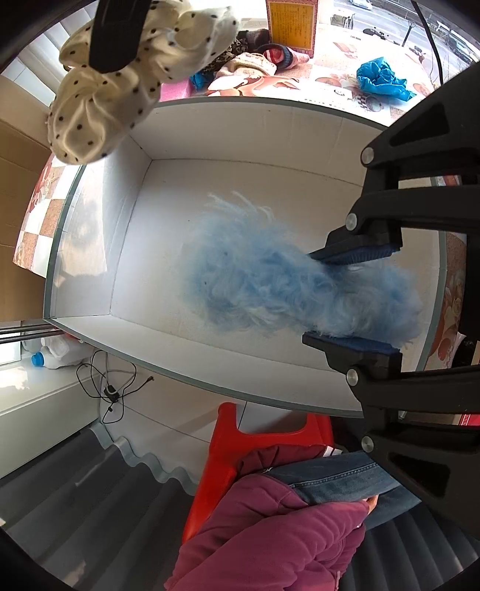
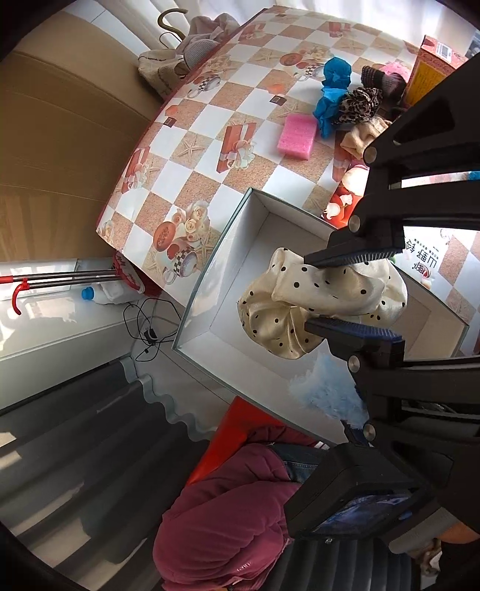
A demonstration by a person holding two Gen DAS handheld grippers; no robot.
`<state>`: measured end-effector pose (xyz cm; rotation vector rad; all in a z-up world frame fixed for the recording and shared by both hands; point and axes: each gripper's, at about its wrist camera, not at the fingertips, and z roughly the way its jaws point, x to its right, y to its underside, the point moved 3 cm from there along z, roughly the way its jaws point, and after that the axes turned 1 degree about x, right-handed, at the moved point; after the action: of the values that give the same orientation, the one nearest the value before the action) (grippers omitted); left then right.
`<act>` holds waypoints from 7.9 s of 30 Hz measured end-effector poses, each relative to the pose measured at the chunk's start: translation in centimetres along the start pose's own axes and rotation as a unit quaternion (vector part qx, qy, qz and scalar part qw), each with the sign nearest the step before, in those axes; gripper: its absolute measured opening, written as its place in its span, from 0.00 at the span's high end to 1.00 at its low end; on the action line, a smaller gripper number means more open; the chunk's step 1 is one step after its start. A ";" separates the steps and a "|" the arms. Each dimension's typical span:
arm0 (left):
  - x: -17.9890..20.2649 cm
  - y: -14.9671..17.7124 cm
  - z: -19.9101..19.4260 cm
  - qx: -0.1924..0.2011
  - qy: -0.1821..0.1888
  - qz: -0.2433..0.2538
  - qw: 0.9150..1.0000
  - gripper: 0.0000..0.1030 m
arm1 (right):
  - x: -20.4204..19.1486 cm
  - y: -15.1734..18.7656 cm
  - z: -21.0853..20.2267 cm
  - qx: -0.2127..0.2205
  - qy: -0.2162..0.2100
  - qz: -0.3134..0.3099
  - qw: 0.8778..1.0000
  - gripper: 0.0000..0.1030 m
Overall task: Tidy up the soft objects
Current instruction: 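Open both grippers to drop the fluffy toy and scrunchie into the box, then grasp the blue cloth with the right gripper while the left grasps the leopard scrunchie, then carry the leopard scrunchie and blue cloth with both grippers over the white box, then open both grippers to drop the leopard scrunchie and blue cloth into the box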
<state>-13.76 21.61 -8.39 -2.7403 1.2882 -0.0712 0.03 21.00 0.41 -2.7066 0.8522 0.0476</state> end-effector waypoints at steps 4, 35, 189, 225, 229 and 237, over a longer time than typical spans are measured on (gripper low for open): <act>0.3 -0.2 -0.4 0.010 0.004 0.006 1.000 0.43 | 0.3 -0.3 -0.8 0.021 -0.001 0.008 1.000 0.44; 31.9 0.8 -0.6 0.057 0.054 0.383 0.921 0.24 | 15.8 31.1 2.1 -0.068 0.050 0.160 0.983 0.31; -0.1 1.3 -2.6 0.019 0.001 -0.017 1.000 0.90 | -1.9 4.1 0.3 0.011 0.087 -0.170 0.982 0.79; 3.2 -0.2 -4.3 0.044 0.024 0.026 0.998 0.61 | 4.9 5.1 -3.5 0.053 0.100 -0.041 0.993 0.51; 8.0 -0.7 -5.4 0.051 0.071 0.082 0.993 0.53 | 9.1 11.4 -4.0 0.037 0.111 0.025 0.993 0.51; 23.3 -1.7 -4.7 0.062 0.121 0.271 0.953 0.26 | 15.1 22.4 -5.0 0.009 0.120 0.152 0.981 0.51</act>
<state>2.00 4.41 -3.65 -2.2301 1.9767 -0.4304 -0.50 -6.29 -2.82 -2.5749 1.3230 -0.2250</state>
